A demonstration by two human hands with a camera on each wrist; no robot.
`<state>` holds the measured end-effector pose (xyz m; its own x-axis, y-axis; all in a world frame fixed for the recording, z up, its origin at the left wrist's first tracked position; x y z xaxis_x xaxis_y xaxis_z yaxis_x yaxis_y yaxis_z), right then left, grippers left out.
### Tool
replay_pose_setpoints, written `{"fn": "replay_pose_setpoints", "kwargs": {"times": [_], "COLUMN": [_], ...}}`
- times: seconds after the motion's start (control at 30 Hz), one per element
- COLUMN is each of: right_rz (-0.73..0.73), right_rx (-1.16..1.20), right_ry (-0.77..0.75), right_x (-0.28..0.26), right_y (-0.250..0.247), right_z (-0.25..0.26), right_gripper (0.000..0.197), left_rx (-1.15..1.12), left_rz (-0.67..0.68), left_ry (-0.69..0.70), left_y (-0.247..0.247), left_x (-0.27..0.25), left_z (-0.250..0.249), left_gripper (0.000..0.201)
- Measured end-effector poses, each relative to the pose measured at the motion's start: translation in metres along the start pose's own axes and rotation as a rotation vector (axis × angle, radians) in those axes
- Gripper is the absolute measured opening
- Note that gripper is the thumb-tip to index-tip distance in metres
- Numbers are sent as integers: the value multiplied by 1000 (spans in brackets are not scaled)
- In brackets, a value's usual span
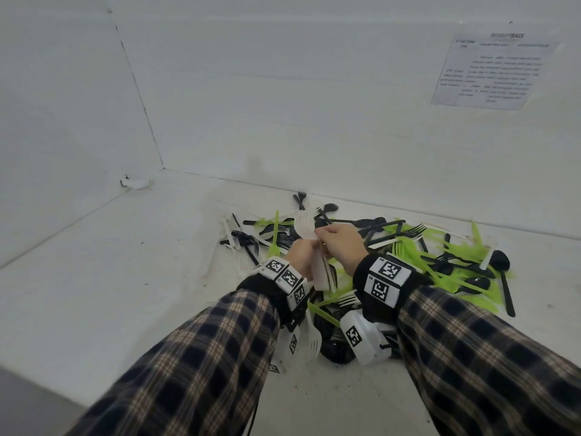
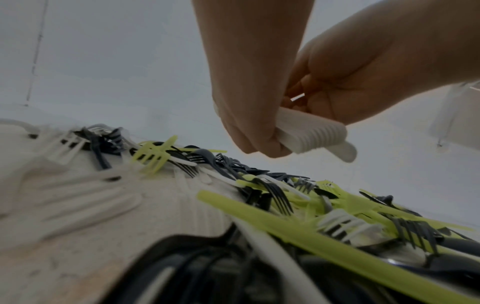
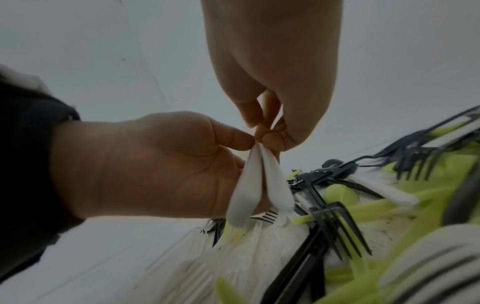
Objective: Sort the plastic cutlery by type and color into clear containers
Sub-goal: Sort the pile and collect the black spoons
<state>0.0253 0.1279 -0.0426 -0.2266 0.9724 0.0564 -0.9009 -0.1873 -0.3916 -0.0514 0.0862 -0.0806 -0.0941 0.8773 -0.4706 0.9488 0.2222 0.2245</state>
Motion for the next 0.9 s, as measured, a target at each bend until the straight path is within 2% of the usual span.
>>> {"fn": "replay_pose_setpoints", "kwargs": {"times": [0.13, 0.27, 0.33, 0.4, 0.47, 0.53, 0.63, 0.7, 0.73, 0.8, 0.9], "right_rz": [123, 68, 95, 157, 206, 226, 378, 548, 638, 761, 756], "right_rx": [-7, 6, 45, 45, -93, -379, -756, -927, -987, -1077, -1208], "right_ry": [17, 21, 40, 39, -22, -163, -294, -339, -355, -340, -269], "right_x": [5, 11, 14, 20, 26, 34, 41, 44, 44, 45, 55], "right_y": [21, 27, 38, 52, 61, 65, 83, 100, 109, 118, 110], "right_z": [4, 10, 12, 15, 20, 24, 16, 8, 3, -4, -14], "right_gripper": [24, 16, 12, 16, 21, 33, 49, 62, 67, 70, 64], "left_rx": [-16, -8, 23, 18, 23, 23, -30, -60, -66, -52, -83], "left_rz": [-34, 10, -31, -100, -212, -316, -375, -435, -467, -507, -542], "left_ry": [4, -17, -12, 23, 51, 72, 70, 78, 82, 104, 105], "left_y": [-16, -24, -32, -43, -57, -72, -86, -101, -110, -121, -134], "left_x": [4, 2, 0, 2, 2, 0, -3, -1, 0, -1, 0], "left_z": [-1, -2, -4, -9, -14, -20, -28, -32, -34, -42, -47], "left_gripper": [43, 19, 22, 21, 14, 10, 34, 40, 40, 27, 12]}}
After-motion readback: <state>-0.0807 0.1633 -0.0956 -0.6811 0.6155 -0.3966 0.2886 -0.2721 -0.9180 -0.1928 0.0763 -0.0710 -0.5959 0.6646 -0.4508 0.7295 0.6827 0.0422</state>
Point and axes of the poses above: each hand's wrist, its own x-axis towards the middle knuckle, its own y-axis out of the palm, z = x × y, the point moved 8 cm from there along x, towards the middle knuckle, and after that the axes turned 5 degrees about -y, right-handed, at the moved point
